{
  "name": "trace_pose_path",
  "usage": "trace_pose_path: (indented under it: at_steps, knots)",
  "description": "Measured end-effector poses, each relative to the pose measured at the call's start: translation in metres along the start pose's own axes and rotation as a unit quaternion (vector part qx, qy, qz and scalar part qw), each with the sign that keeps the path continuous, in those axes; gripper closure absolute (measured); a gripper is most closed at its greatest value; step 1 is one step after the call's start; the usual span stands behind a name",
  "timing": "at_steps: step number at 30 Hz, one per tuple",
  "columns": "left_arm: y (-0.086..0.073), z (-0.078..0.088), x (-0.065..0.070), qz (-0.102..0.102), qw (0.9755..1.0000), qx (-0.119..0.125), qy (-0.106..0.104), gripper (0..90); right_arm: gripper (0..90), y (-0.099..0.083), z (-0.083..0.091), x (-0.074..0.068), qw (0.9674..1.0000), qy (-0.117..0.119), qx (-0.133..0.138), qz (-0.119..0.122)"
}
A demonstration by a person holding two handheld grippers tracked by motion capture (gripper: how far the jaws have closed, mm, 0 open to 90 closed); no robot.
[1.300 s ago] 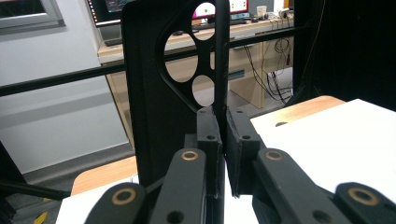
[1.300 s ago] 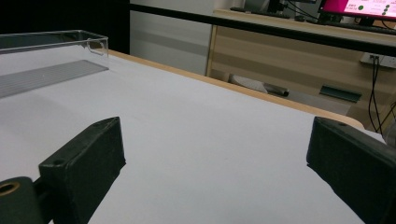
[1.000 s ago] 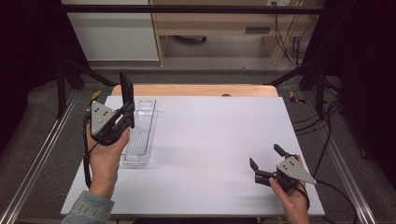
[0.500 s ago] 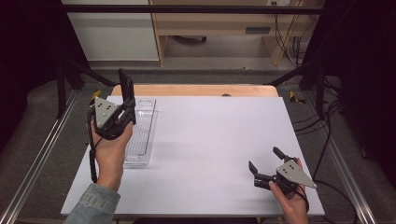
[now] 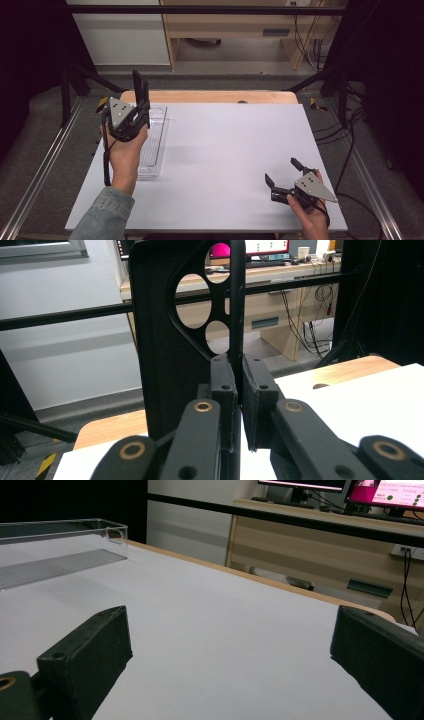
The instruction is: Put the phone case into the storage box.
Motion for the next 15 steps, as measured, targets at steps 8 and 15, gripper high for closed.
trace_pose_path:
  at_steps: [8, 15]
  knots:
    - [-0.004, -0.01, -0.003, -0.002, 1.0, -0.004, 0.006, 84.5, 3.4, 0.001, 0.0, 0.0, 1.0, -0.001, 0.002, 0.002]
    - [-0.011, -0.022, -0.01, 0.016, 0.9997, -0.019, 0.01, 84.5, 3.5, 0.001, -0.001, -0.002, 1.0, 0.002, 0.003, 0.005]
Point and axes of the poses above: each handheld gripper's, and its own axes: z roughly backward along the jaws, y roughly out of its top, x roughly to its right, the point moved 8 cm from there along -z, roughly forward along the jaws, and after that the axes turned 7 degrees about y, right-handed, at the moved point
